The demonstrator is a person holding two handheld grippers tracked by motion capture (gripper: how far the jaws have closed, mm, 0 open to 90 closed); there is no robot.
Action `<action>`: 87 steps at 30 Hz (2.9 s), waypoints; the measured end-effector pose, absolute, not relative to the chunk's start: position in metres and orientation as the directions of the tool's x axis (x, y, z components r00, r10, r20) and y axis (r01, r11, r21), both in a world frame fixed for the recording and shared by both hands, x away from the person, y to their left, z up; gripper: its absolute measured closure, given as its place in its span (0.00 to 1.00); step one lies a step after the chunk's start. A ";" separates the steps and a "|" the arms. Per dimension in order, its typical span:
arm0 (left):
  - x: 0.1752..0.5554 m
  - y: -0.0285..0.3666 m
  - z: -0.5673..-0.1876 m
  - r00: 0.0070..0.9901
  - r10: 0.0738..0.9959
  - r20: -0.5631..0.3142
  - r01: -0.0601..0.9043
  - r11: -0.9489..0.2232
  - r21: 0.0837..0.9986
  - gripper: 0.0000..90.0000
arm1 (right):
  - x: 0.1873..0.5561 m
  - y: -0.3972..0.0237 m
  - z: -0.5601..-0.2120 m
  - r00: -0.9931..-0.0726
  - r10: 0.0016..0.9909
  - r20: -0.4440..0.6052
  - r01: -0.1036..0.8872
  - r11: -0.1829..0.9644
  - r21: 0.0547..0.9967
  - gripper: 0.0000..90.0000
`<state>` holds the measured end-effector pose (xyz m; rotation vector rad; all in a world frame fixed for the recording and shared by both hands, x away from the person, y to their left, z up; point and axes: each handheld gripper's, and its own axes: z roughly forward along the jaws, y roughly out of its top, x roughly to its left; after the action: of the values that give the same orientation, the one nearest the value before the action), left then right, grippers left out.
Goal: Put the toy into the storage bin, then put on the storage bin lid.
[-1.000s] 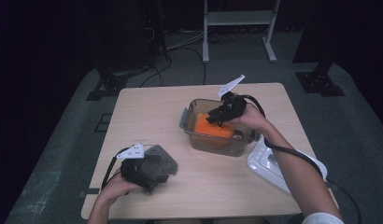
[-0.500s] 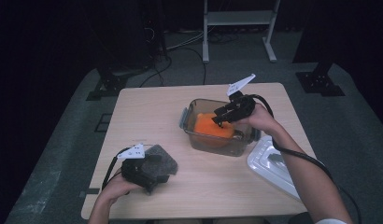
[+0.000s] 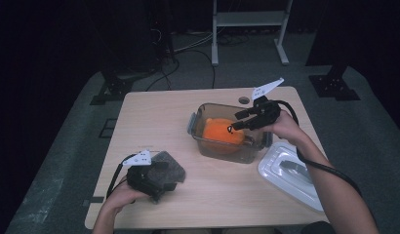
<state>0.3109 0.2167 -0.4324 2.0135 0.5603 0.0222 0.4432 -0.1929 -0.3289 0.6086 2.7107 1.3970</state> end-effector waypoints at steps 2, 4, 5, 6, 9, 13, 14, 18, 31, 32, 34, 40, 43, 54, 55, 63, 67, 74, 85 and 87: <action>0.311 0.217 -0.432 0.893 0.395 -0.216 0.376 -0.389 0.841 0.08 | 0.441 -0.196 -0.328 -0.923 0.357 0.146 0.325 0.516 0.792 0.48; 0.311 0.217 -0.432 0.893 0.395 -0.216 0.375 -0.388 0.842 0.08 | 0.438 -0.201 -0.326 -0.921 0.362 0.146 0.327 0.511 0.795 0.47; 0.311 0.217 -0.433 0.892 0.395 -0.218 0.377 -0.387 0.841 0.08 | 0.437 -0.202 -0.326 -0.921 0.362 0.145 0.325 0.510 0.797 0.46; 0.312 0.217 -0.433 0.892 0.395 -0.219 0.378 -0.387 0.841 0.08 | 0.436 -0.205 -0.325 -0.920 0.364 0.146 0.327 0.506 0.798 0.45; 0.312 0.217 -0.433 0.892 0.395 -0.220 0.379 -0.388 0.840 0.08 | 0.432 -0.212 -0.323 -0.917 0.370 0.148 0.331 0.498 0.802 0.43; 0.312 0.216 -0.432 0.892 0.395 -0.219 0.378 -0.386 0.842 0.08 | 0.427 -0.223 -0.323 -0.912 0.383 0.149 0.335 0.484 0.808 0.40; 0.312 0.216 -0.432 0.892 0.395 -0.219 0.377 -0.385 0.842 0.08 | 0.425 -0.225 -0.323 -0.909 0.388 0.150 0.339 0.481 0.808 0.39; 0.312 0.215 -0.432 0.894 0.392 -0.218 0.375 -0.388 0.842 0.08 | 0.418 -0.235 -0.324 -0.904 0.402 0.147 0.342 0.470 0.814 0.36; 0.313 0.213 -0.432 0.895 0.389 -0.220 0.375 -0.388 0.842 0.08 | 0.394 -0.268 -0.329 -0.885 0.444 0.140 0.355 0.447 0.821 0.33; 0.313 0.212 -0.432 0.895 0.389 -0.219 0.375 -0.390 0.841 0.08 | 0.392 -0.271 -0.329 -0.882 0.449 0.145 0.361 0.444 0.820 0.33; 0.312 0.212 -0.432 0.894 0.389 -0.223 0.379 -0.387 0.841 0.08 | 0.389 -0.274 -0.331 -0.879 0.454 0.145 0.364 0.441 0.820 0.33; 0.312 0.211 -0.431 0.895 0.388 -0.220 0.376 -0.387 0.842 0.08 | 0.376 -0.287 -0.340 -0.873 0.464 0.152 0.370 0.426 0.826 0.33; 0.312 0.210 -0.433 0.898 0.382 -0.220 0.375 -0.398 0.837 0.08 | 0.369 -0.294 -0.346 -0.869 0.470 0.154 0.374 0.420 0.827 0.33; 0.312 0.210 -0.432 0.896 0.386 -0.220 0.375 -0.393 0.839 0.08 | 0.352 -0.317 -0.370 -0.845 0.505 0.179 0.399 0.369 0.840 0.33; 0.312 0.210 -0.432 0.896 0.386 -0.221 0.376 -0.392 0.839 0.08 | 0.351 -0.319 -0.372 -0.844 0.506 0.180 0.399 0.366 0.841 0.33; 0.313 0.209 -0.433 0.897 0.385 -0.219 0.375 -0.397 0.838 0.08 | 0.343 -0.332 -0.385 -0.827 0.529 0.190 0.413 0.344 0.843 0.32; 0.312 0.210 -0.433 0.896 0.387 -0.218 0.376 -0.398 0.837 0.08 | 0.339 -0.337 -0.392 -0.820 0.539 0.192 0.417 0.334 0.845 0.32; 0.311 0.209 -0.432 0.895 0.391 -0.214 0.375 -0.399 0.837 0.08 | 0.335 -0.339 -0.401 -0.812 0.546 0.204 0.427 0.318 0.846 0.32; 0.311 0.208 -0.433 0.893 0.394 -0.219 0.380 -0.398 0.835 0.07 | 0.326 -0.347 -0.416 -0.797 0.570 0.200 0.437 0.315 0.843 0.31; 0.311 0.208 -0.433 0.893 0.393 -0.217 0.378 -0.399 0.835 0.07 | 0.325 -0.349 -0.419 -0.793 0.576 0.198 0.438 0.314 0.842 0.31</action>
<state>0.3108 0.2082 -0.4328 2.0248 0.5585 0.0184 0.3246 -0.3486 -0.4193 0.9445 2.4308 1.4877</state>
